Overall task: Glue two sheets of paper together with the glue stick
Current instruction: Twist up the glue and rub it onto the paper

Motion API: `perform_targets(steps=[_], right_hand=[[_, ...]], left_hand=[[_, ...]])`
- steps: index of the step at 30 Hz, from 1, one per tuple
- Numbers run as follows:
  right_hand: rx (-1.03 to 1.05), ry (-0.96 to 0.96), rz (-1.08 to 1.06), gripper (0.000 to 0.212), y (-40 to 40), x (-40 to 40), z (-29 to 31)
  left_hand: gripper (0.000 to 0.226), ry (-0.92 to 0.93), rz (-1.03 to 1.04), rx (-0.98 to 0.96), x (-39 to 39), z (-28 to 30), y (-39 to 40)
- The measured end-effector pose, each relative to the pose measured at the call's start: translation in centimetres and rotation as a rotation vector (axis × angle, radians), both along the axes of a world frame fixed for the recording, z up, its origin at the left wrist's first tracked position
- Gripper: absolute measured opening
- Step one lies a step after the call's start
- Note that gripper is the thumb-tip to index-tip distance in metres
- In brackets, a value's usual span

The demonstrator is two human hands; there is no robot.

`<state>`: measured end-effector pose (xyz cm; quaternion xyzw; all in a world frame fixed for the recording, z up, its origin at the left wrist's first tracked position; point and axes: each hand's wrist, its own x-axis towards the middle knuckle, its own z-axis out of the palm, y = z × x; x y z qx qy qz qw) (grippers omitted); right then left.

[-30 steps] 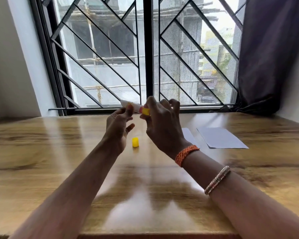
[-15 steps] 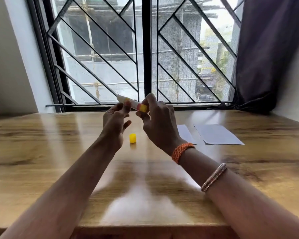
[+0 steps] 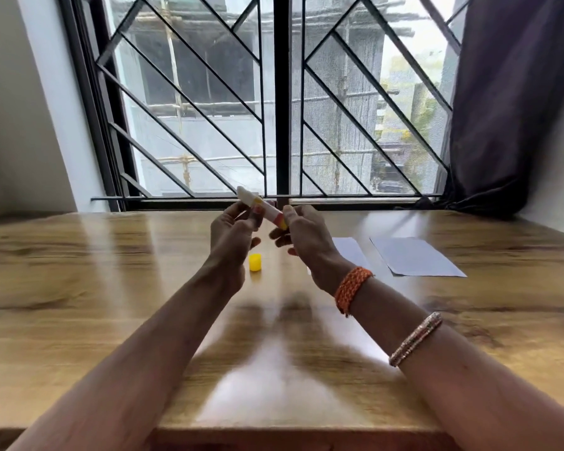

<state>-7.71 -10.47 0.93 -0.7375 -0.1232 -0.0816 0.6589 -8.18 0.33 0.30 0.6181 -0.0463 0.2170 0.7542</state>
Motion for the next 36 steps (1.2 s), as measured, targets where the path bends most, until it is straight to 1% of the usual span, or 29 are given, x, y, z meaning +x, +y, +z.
perform_targets(steps=[1,2,5,7,9,12,15,16,18,21,24,26,29,31,32,34,35,36], right_hand=[[0.018,-0.033,-0.031,0.021,-0.1,0.2,0.0],[0.022,-0.059,-0.054,0.019,-0.3,0.4,-0.1],[-0.047,-0.113,-0.098,0.022,-0.7,0.7,-0.2],[-0.054,-0.137,-0.098,0.017,-0.7,0.7,-0.2],[-0.067,-0.131,-0.086,0.016,-0.6,0.8,0.0],[-0.154,-0.113,-0.025,0.007,-0.7,0.8,0.3],[-0.135,-0.019,0.076,0.039,-1.0,0.6,0.7],[-0.128,0.008,0.084,0.045,-1.1,0.5,0.8],[-0.13,0.039,0.09,0.049,-1.6,0.3,1.0],[-0.11,0.054,0.114,0.05,-1.9,0.3,1.2],[-0.01,0.054,0.218,0.04,-1.8,0.3,1.2],[0.07,0.012,0.313,0.035,-1.7,0.4,1.3],[0.014,-0.095,0.341,0.03,-2.2,0.3,1.5],[0.036,-0.092,0.346,0.024,-2.6,0.4,1.7],[0.072,-0.078,0.327,0.021,-2.8,0.5,1.8],[0.196,-0.035,0.224,0.016,-3.6,1.0,2.0],[0.269,-0.015,0.15,0.015,-4.2,1.4,2.2],[0.327,0.0,0.075,0.015,-5.1,1.8,2.3]], left_hand=[[0.018,0.005,0.041,-0.007,0.0,-0.1,-0.1],[0.018,0.006,0.074,-0.015,0.1,-0.2,-0.3],[0.016,-0.011,0.126,-0.049,0.1,-0.3,-0.6],[0.014,-0.014,0.12,-0.061,0.1,-0.1,-0.6],[0.013,-0.014,0.09,-0.07,0.0,0.0,-0.5],[0.015,-0.026,0.042,-0.065,-0.1,0.2,-0.3],[0.018,-0.037,-0.001,-0.004,-0.2,0.1,-0.2],[0.017,-0.038,-0.013,0.008,-0.2,0.0,-0.3],[0.015,-0.033,-0.034,0.013,-0.2,0.1,-0.3],[0.01,-0.026,-0.031,0.01,-0.3,0.1,-0.3],[0.005,-0.021,-0.009,0.038,-0.3,-0.1,-0.7],[0.008,-0.024,-0.036,0.033,-0.5,-0.2,-0.9],[0.018,-0.063,-0.064,0.046,-0.7,-0.1,-1.0],[0.029,-0.055,-0.043,0.069,-0.7,-0.3,-1.3],[0.035,-0.027,-0.044,0.086,-0.6,-0.5,-1.5],[0.046,0.056,-0.099,0.141,-0.7,-1.1,-2.2],[0.047,0.089,-0.121,0.198,-0.8,-1.5,-2.6],[0.042,0.093,-0.121,0.28,-0.8,-1.9,-2.9]])
